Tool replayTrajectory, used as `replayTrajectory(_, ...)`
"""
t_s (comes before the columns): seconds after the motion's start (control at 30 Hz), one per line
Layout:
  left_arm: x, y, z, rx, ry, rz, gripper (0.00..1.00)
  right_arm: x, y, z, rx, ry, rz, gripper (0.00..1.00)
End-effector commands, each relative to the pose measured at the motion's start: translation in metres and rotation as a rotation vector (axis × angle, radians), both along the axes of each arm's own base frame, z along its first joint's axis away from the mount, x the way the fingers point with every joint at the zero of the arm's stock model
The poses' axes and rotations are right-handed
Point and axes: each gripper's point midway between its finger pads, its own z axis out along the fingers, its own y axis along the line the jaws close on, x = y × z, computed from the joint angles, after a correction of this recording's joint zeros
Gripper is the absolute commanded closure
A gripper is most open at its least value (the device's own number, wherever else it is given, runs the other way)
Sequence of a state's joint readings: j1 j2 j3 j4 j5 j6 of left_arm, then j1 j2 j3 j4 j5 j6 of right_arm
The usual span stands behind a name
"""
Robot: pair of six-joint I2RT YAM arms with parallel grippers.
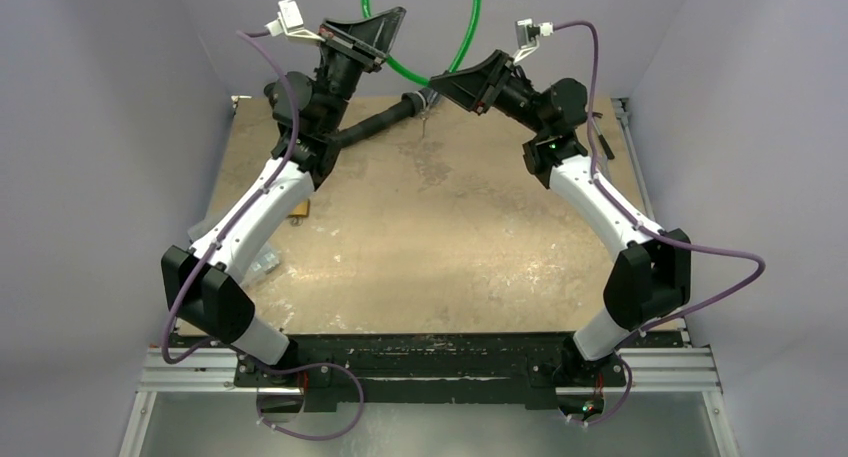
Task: Lock with the key
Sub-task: Lock the lock.
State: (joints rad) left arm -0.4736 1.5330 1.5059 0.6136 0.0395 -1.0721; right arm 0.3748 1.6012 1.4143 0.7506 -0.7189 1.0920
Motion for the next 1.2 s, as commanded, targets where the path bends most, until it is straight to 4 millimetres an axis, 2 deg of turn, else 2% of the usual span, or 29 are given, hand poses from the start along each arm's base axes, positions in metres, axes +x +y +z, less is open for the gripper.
replayTrajectory(0.0,0.002,-0.05,-0.069,0.114,0.193,-0.256,1.0,-0.029,-0.01,0.068,0.164,-0.149,-0.044,0.58)
replayTrajectory(0.13,0.007,-0.046,-0.065,0.107,0.188,-0.248,1.0,-0.024,-0.009,0.063,0.167,-0.1,-0.045,0.58)
replayTrajectory(0.23,0.007,-0.047,-0.065,0.109,0.183,-0.251,1.0,-0.021,-0.008,0.061,0.163,-0.086,-0.046,0.68)
replayTrajectory(0.4,0.009,-0.047,-0.062,0.117,0.168,-0.242,1.0,-0.017,-0.007,0.056,0.154,-0.066,-0.051,0.71)
replayTrajectory(0.43,0.008,-0.048,-0.062,0.12,0.159,-0.245,1.0,-0.017,-0.006,0.054,0.15,-0.061,-0.052,0.76)
replayTrajectory(0.5,0.005,-0.049,-0.06,0.129,0.14,-0.252,1.0,-0.022,-0.006,0.054,0.137,-0.102,-0.041,1.0)
replayTrajectory(0.57,0.002,-0.048,-0.061,0.141,0.126,-0.25,0.99,-0.022,-0.01,0.059,0.142,-0.147,-0.057,1.0)
replayTrajectory(0.67,-0.005,-0.045,-0.058,0.175,0.078,-0.23,0.91,-0.02,-0.019,0.07,0.148,-0.238,-0.073,1.0)
replayTrajectory(0.73,-0.008,-0.041,-0.055,0.2,0.043,-0.207,0.82,-0.024,-0.025,0.081,0.154,-0.326,-0.074,1.0)
replayTrajectory(0.83,-0.017,-0.034,-0.047,0.257,-0.038,-0.176,0.57,-0.031,-0.034,0.099,0.167,-0.443,-0.076,1.0)
replayTrajectory(0.97,-0.025,-0.019,-0.044,0.32,-0.119,-0.119,0.35,-0.04,-0.041,0.113,0.175,-0.523,-0.076,1.0)
replayTrajectory(1.07,-0.035,-0.007,-0.039,0.374,-0.221,-0.069,0.3,-0.048,-0.042,0.12,0.175,-0.578,-0.066,1.0)
replayTrajectory(1.17,-0.059,-0.009,-0.047,0.495,-0.379,-0.081,0.29,-0.055,-0.043,0.126,0.175,-0.621,-0.058,1.0)
